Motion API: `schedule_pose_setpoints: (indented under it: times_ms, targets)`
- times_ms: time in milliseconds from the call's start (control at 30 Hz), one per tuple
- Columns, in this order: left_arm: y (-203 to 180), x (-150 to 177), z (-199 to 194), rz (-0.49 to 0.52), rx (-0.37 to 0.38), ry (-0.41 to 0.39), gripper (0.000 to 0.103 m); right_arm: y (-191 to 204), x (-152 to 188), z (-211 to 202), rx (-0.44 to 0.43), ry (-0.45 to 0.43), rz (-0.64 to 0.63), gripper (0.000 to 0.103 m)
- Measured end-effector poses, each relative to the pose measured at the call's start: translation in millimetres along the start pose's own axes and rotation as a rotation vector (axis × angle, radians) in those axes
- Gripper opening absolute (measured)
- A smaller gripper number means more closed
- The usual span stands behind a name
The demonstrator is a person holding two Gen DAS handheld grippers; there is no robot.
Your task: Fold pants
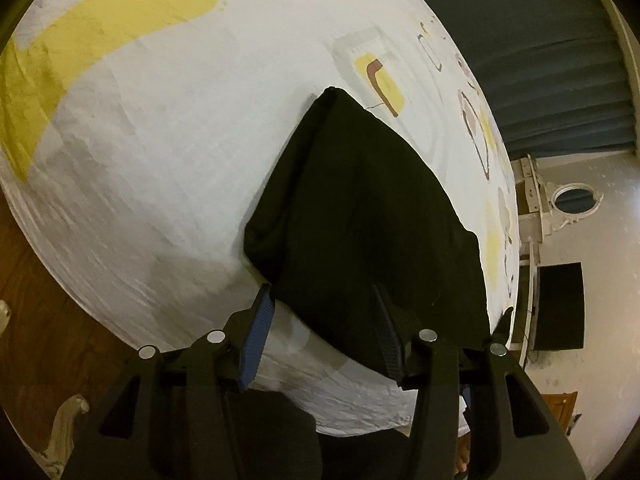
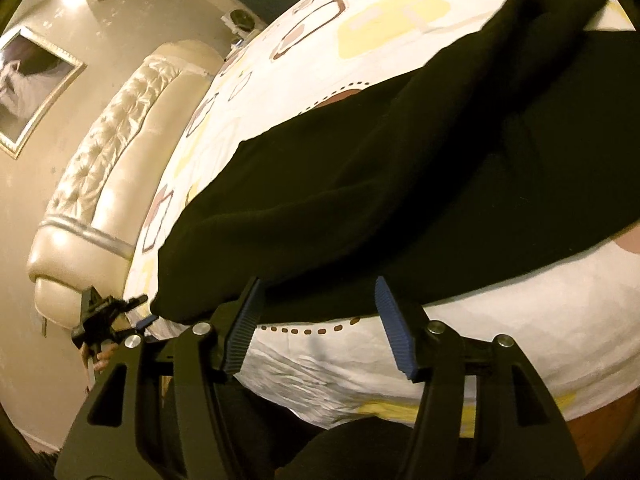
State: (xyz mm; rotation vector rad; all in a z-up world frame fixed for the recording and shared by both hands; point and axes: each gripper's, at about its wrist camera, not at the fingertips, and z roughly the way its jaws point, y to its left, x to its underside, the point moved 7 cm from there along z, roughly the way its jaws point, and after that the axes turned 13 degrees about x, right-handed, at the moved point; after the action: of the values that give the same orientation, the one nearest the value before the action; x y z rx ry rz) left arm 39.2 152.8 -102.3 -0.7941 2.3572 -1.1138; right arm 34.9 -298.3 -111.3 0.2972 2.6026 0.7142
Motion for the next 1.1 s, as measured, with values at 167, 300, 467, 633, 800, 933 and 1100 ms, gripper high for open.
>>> schedule_pose_setpoints:
  times_ms: [167,300,467,633,800,933,1100]
  targets:
    - [-7,-4,6,0.036,-0.034,-0.004,0.049,-8,-5,4,-0.032,0.014,0.104,0.058]
    - [-2,-9,15,0.014,-0.071,0.008,0.049,-5,-9,9,-0.067,0.024,0.148,0.058]
    - [1,-12,13,0.04,-0.154,0.01,0.022,2,-14,24,-0.097,0.038,0.199,0.053]
    - [2,-18,3,0.034,-0.149,-0.018,0.009,18,-8,25,-0.06,0.012,0.131,0.008]
    - [6,-36,-6,0.064,-0.167,-0.057,0.008,24,11,24,-0.04,0.031,0.11,0.008]
    - [16,-35,6,0.111,-0.203,-0.026,0.008,12,19,38,-0.047,0.063,0.143,0.008]
    - [8,-32,3,0.186,-0.216,-0.022,0.011,9,17,26,-0.089,0.089,0.17,0.025]
